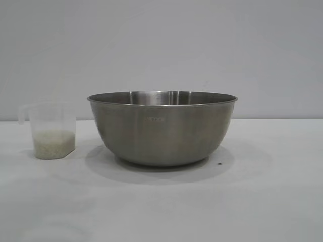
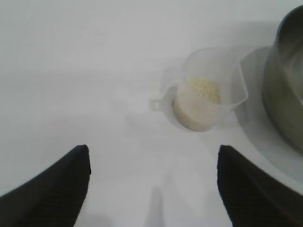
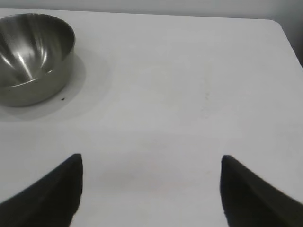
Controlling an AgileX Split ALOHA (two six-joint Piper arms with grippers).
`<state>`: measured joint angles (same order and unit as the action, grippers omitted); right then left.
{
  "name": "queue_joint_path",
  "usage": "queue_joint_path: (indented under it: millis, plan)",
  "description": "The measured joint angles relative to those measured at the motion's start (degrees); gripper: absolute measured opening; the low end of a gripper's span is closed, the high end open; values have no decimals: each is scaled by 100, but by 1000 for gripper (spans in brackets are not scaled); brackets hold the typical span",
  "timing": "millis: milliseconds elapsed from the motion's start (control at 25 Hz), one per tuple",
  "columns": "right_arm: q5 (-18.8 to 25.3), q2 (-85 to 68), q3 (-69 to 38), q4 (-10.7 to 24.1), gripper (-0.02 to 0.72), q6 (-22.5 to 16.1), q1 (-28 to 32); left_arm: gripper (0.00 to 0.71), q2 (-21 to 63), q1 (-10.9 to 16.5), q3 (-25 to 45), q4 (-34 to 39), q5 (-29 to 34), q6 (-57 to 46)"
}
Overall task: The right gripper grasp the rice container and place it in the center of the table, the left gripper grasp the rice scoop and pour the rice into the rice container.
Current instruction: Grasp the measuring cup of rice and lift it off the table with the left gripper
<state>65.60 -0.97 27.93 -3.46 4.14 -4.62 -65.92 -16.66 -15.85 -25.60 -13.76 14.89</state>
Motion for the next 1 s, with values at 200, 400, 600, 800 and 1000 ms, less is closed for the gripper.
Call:
queue_joint_path:
  millis: [200,400,600,800,1000]
  plan:
    - [0,0,0,0,535,0,0,531,9,-331,970,287,-2113,-77]
    - [0,0,0,0,535,0,0,531,-577,-325,1341,697,-3604,-572]
    - [0,0,0,0,535,-12,0,531,-1897,-349,1341,1022,-4882,-984]
    - [0,0,0,0,535,-12,0,428,-3169,-353,1158,1083,-5119,-1412]
    - [0,0,0,0,535,-12,0,208,-3726,-353,852,1165,-5125,-1586]
